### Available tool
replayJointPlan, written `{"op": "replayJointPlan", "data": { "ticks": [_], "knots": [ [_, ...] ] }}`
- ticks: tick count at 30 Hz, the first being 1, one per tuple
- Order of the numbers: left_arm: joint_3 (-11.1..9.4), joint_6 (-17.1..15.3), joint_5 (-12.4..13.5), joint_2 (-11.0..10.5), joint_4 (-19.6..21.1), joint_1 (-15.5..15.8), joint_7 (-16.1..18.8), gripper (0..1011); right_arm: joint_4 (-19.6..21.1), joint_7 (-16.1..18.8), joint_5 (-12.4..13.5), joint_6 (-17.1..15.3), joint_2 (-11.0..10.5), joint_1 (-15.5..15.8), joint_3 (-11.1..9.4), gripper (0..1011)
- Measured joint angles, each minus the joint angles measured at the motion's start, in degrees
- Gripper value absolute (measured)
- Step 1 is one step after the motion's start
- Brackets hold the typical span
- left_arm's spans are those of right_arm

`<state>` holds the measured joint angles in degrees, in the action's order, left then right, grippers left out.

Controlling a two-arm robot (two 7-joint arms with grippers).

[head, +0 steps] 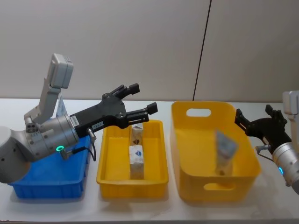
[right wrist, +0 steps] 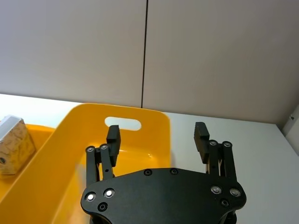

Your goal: Bimanual collaborative sorting of washing and personal care products

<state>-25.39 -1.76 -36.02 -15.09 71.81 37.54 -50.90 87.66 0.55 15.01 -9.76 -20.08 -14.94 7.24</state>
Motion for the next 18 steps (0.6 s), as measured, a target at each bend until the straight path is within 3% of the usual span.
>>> {"op": "replayJointPlan", "data": {
  "ticks": [3, 18],
  "knots": [
    [0.0, 0.0, 0.0, 0.0, 0.0, 0.0, 0.0, 1001, -0.12, -0.18, -0.05, 0.0, -0.04, 0.09, -0.22, 999],
    [0.0, 0.0, 0.07, -0.02, 0.07, -0.07, 0.11, 1001, -0.31, -0.56, -0.14, 0.04, -0.1, 0.38, -0.63, 1002]
  ]
}}
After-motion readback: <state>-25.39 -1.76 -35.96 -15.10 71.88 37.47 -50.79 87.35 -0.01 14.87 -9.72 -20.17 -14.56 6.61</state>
